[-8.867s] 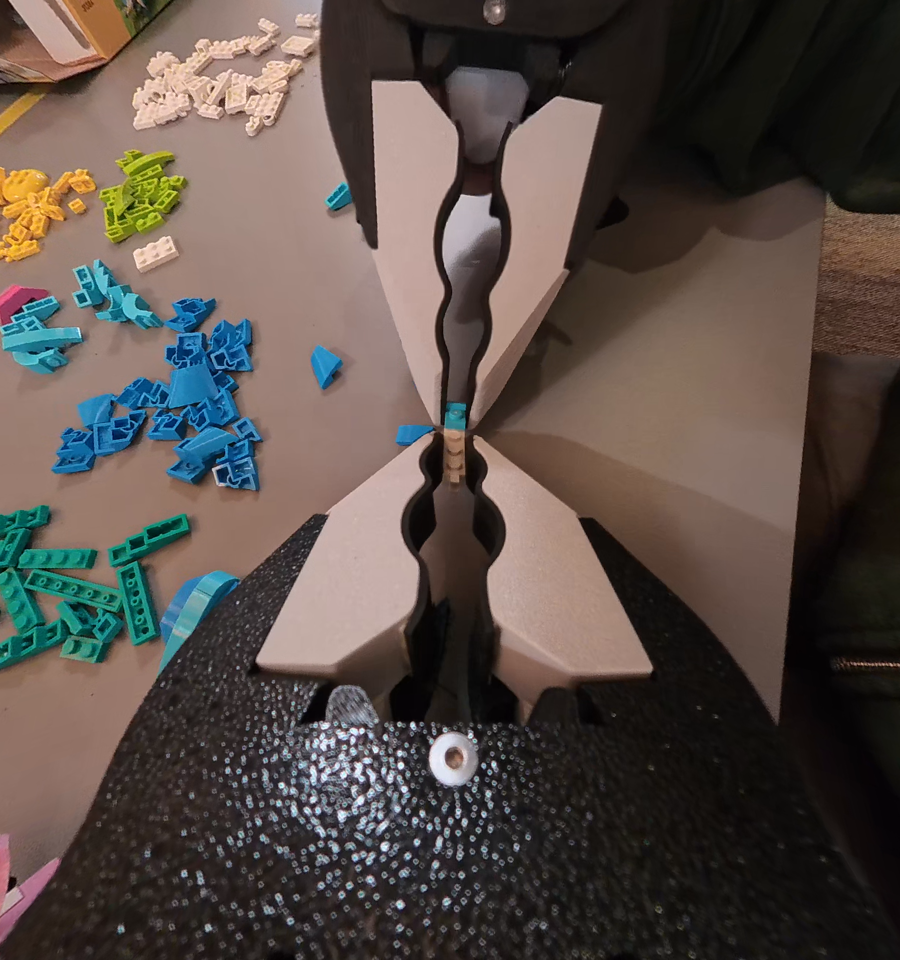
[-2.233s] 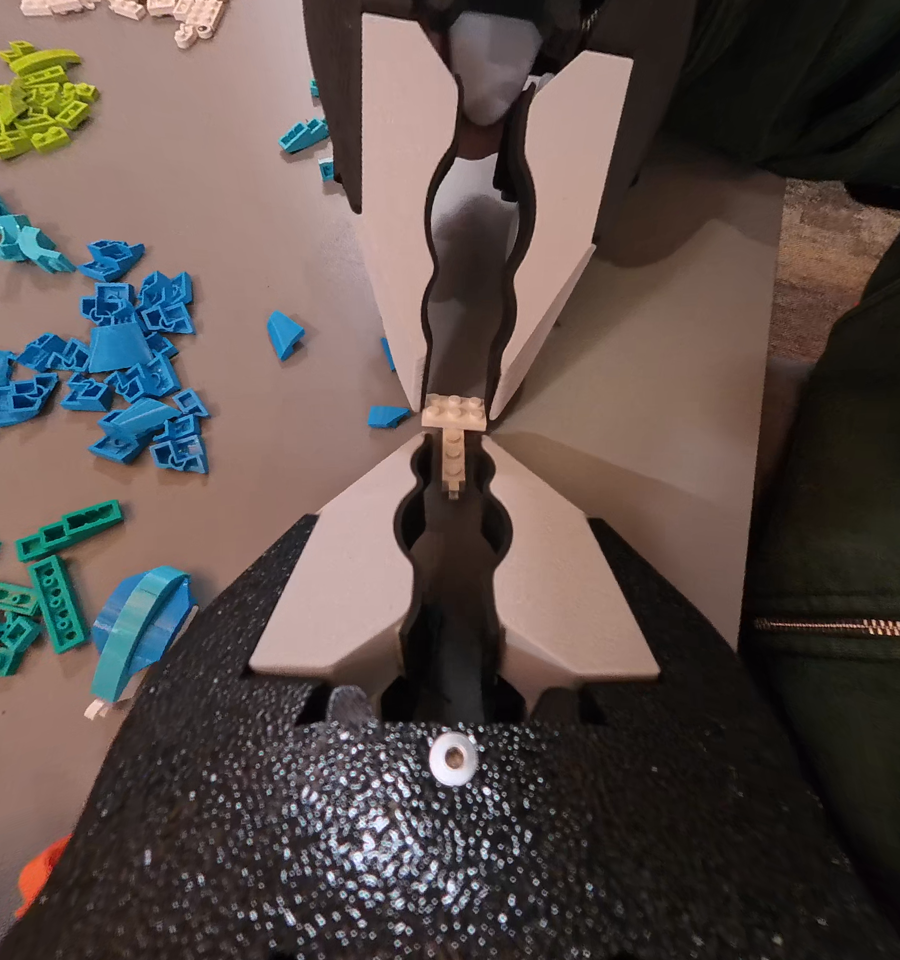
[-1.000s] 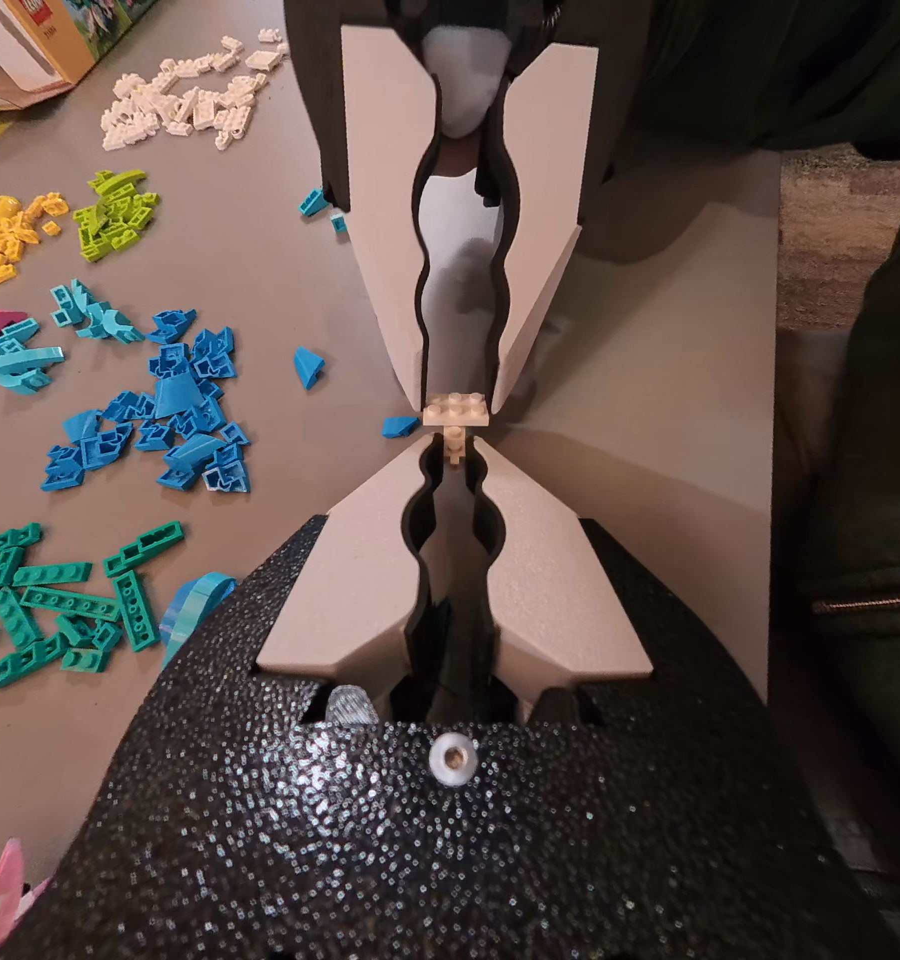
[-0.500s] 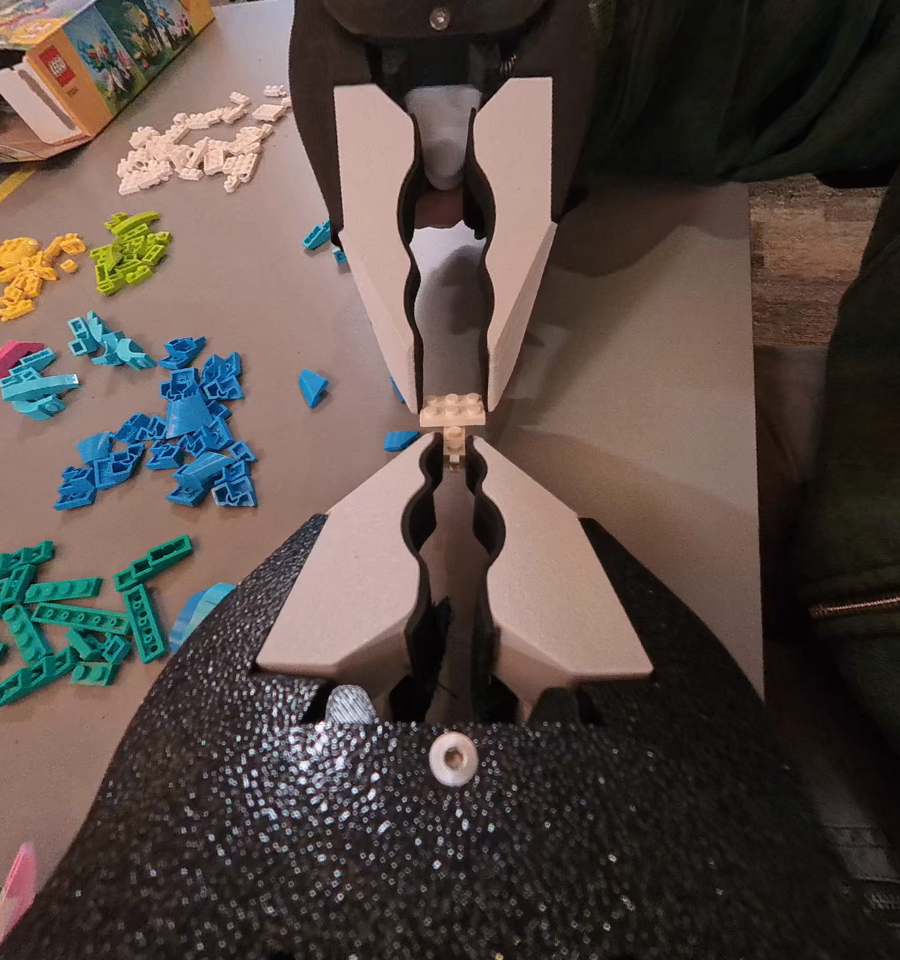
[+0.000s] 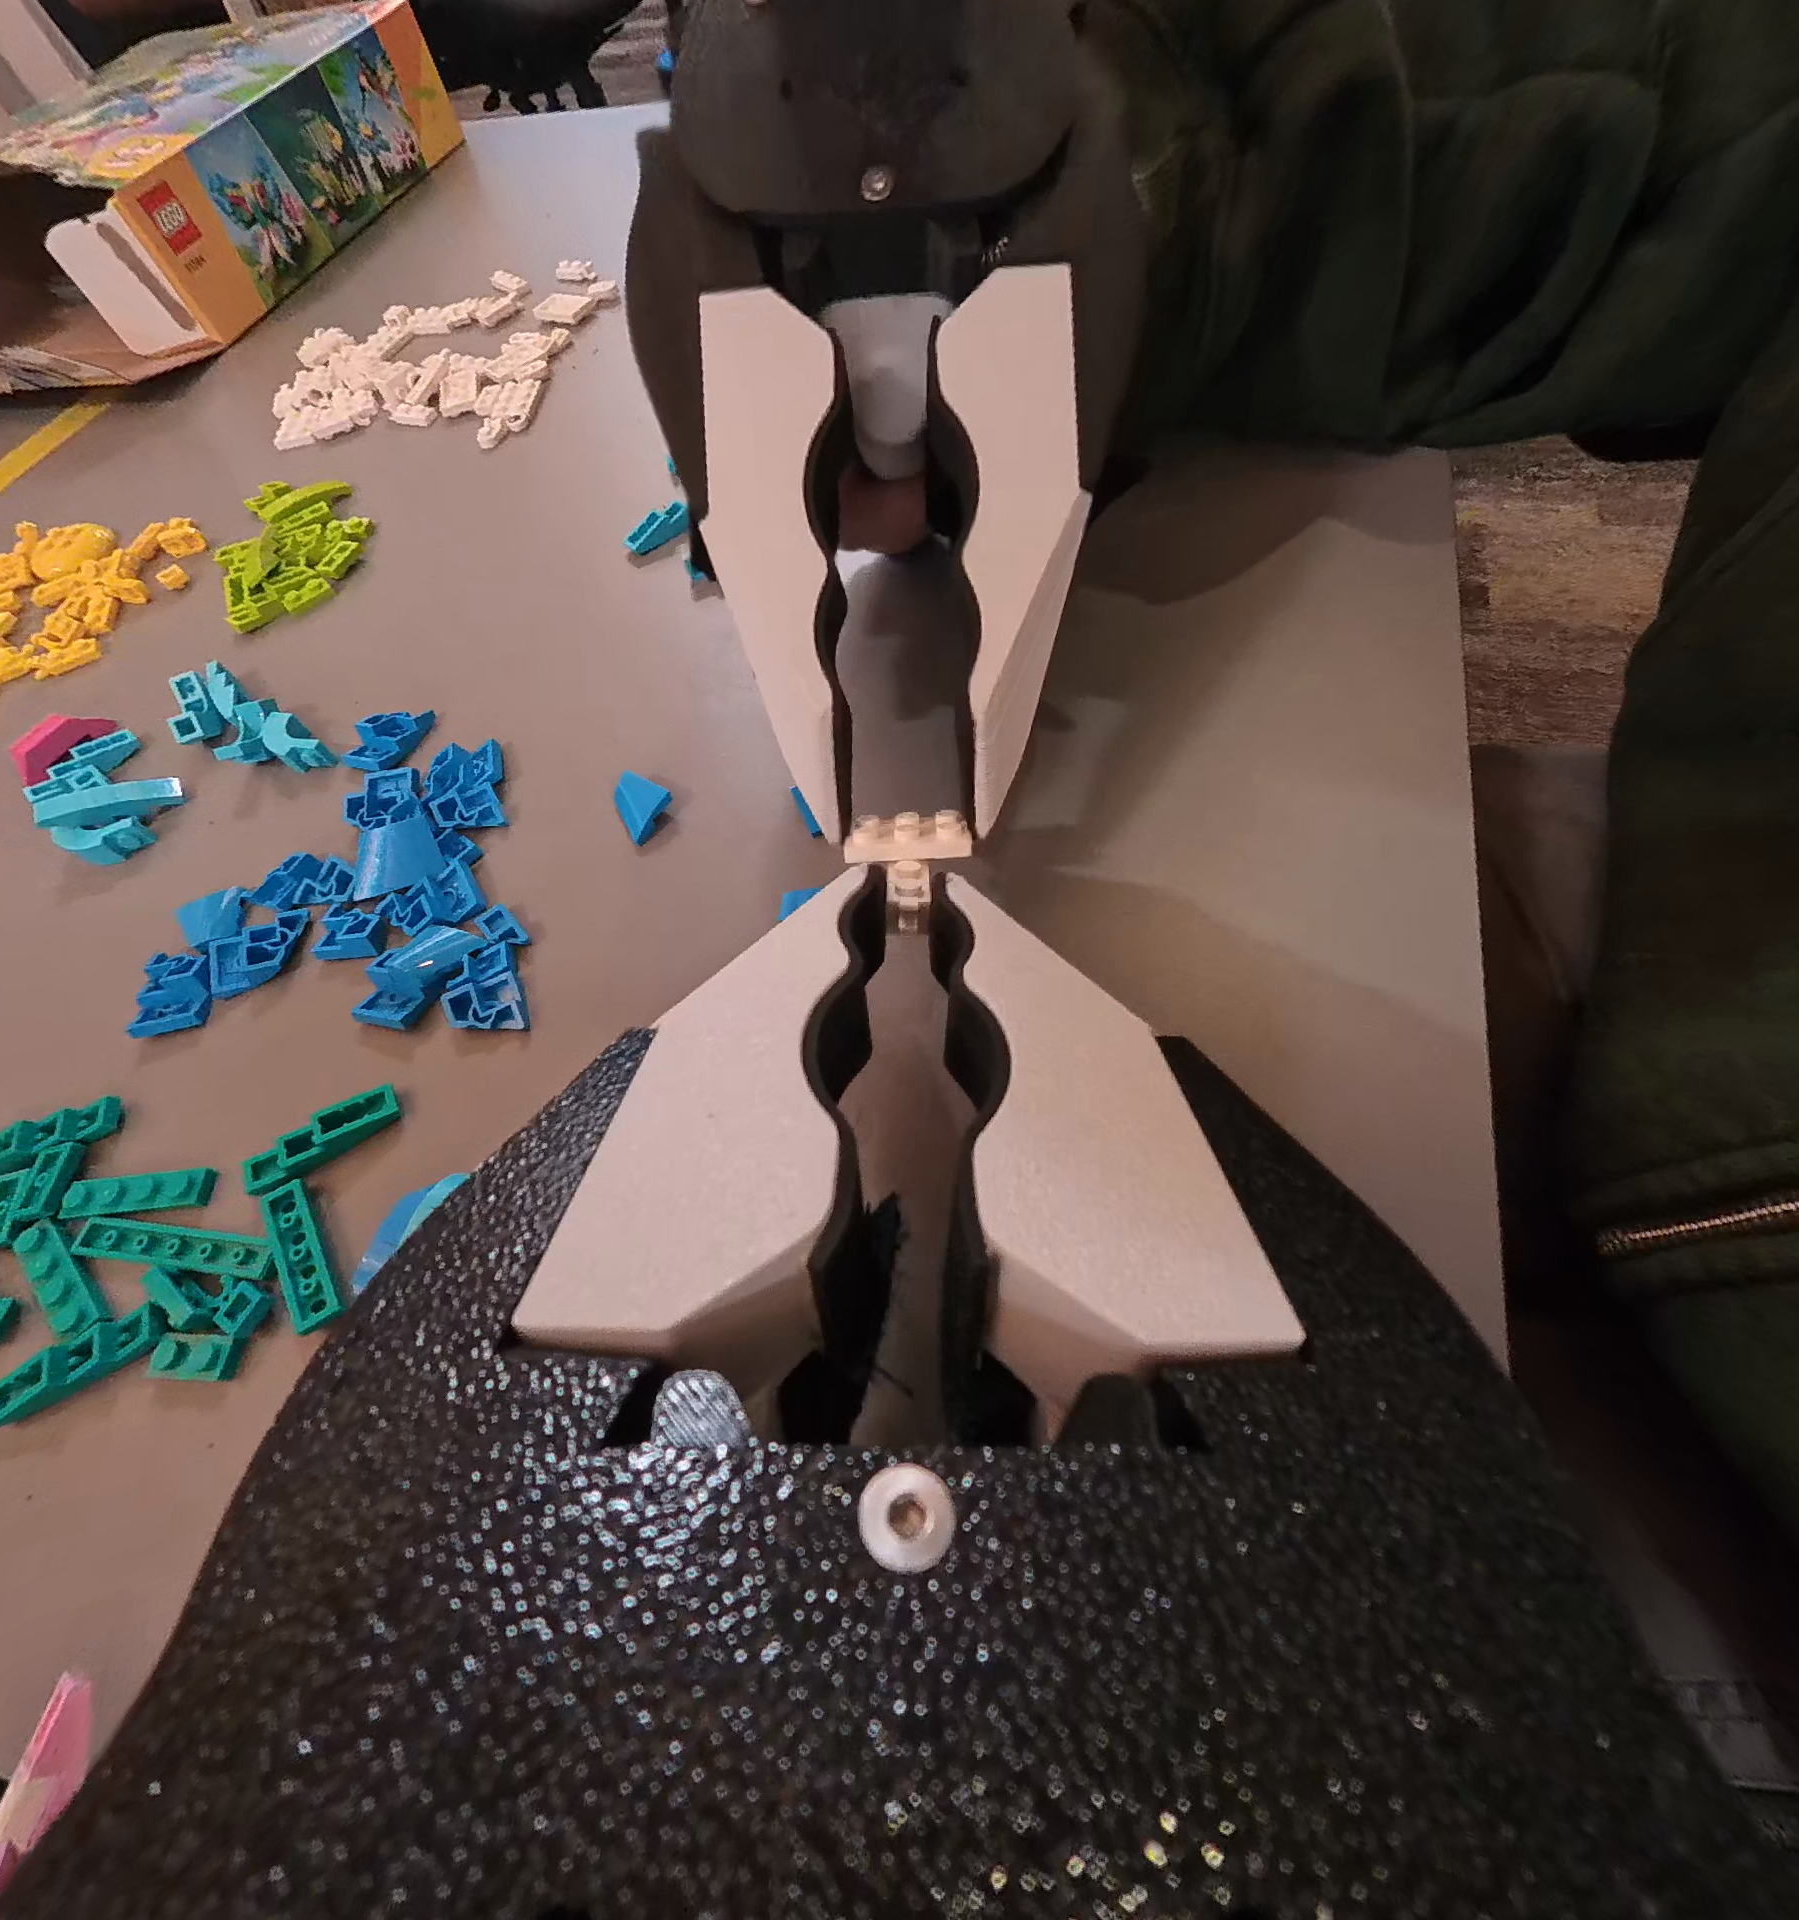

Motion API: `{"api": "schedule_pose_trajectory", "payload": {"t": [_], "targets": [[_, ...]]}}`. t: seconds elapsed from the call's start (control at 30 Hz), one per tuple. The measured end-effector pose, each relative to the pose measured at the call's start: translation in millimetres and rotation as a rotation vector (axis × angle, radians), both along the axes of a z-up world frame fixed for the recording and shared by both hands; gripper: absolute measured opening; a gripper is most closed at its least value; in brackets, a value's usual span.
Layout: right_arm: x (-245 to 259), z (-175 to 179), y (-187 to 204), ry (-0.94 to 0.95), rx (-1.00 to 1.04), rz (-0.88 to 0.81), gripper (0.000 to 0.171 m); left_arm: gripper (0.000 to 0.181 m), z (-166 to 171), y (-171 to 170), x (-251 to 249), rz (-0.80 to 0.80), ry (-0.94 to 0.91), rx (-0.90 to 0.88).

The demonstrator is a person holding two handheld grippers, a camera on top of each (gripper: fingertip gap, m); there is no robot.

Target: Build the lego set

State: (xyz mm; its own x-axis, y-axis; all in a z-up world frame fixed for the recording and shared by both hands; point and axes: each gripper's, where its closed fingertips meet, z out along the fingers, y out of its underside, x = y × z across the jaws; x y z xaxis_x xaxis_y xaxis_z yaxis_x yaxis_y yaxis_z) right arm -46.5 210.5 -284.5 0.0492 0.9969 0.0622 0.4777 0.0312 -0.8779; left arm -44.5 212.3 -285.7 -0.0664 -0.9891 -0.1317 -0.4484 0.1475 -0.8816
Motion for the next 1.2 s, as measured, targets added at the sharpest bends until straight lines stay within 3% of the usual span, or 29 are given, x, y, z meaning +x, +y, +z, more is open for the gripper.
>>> {"api": "schedule_pose_trajectory", "payload": {"t": [0.03,0.37,0.57,0.7,0.87,1.03,1.2], "targets": [[0,1,0,0.009,-0.017,0.001,0.022,0.006,1,0,0,-0.001,-0.007,0.002],[0,5,2,0.029,0.038,-0.008,0.022,0.006,5,2,0,0.010,-0.034,-0.014],[-2,11,9,0.051,0.170,-0.038,0.023,0.006,12,8,-2,0.036,-0.078,-0.037],[-2,11,6,0.067,0.087,-0.024,0.022,0.006,11,5,-2,0.019,-0.076,-0.016],[-3,16,10,0.090,0.212,-0.036,0.022,0.006,17,9,-3,0.034,-0.113,-0.034],[-4,19,8,0.117,0.139,-0.030,0.023,0.006,19,7,-3,0.019,-0.129,-0.023],[-5,28,6,0.164,0.188,-0.021,0.022,0.006,28,6,-5,0.003,-0.186,-0.057]]}}
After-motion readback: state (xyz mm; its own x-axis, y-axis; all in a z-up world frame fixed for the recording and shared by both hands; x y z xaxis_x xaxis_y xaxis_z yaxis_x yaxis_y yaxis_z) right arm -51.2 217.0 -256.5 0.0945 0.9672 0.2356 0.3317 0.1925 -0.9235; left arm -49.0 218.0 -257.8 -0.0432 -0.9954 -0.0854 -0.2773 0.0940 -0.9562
